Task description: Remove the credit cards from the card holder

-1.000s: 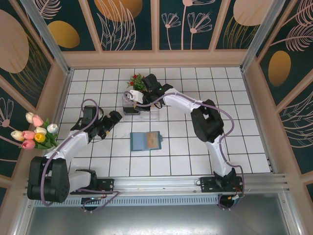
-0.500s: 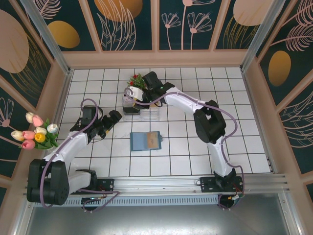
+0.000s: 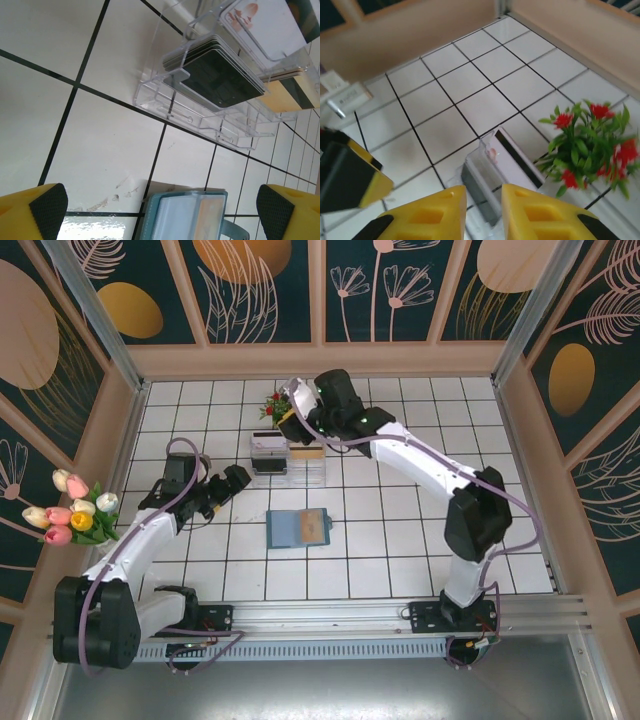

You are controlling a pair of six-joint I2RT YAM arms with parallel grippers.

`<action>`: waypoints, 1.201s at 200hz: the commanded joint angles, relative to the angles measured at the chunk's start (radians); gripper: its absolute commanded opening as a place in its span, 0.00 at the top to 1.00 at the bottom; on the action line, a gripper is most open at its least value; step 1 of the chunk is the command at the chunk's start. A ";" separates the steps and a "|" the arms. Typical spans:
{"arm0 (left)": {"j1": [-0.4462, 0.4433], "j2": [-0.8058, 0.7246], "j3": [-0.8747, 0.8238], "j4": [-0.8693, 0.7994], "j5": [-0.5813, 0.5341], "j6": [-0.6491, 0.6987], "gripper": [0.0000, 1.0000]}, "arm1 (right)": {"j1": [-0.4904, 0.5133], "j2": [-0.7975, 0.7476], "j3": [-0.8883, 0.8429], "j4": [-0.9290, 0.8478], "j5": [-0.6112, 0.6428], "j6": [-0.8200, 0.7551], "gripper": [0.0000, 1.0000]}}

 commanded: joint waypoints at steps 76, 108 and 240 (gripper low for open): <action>-0.106 -0.028 0.012 0.002 0.011 -0.003 0.06 | 0.177 -0.194 -0.365 -0.151 0.314 0.896 0.70; -0.153 -0.028 -0.031 0.040 0.011 -0.039 0.13 | 0.246 -0.179 -0.441 -0.174 0.357 1.031 0.71; -0.346 0.108 -0.082 0.151 0.038 -0.138 0.60 | 0.275 -0.012 -0.493 -0.180 0.361 1.154 0.67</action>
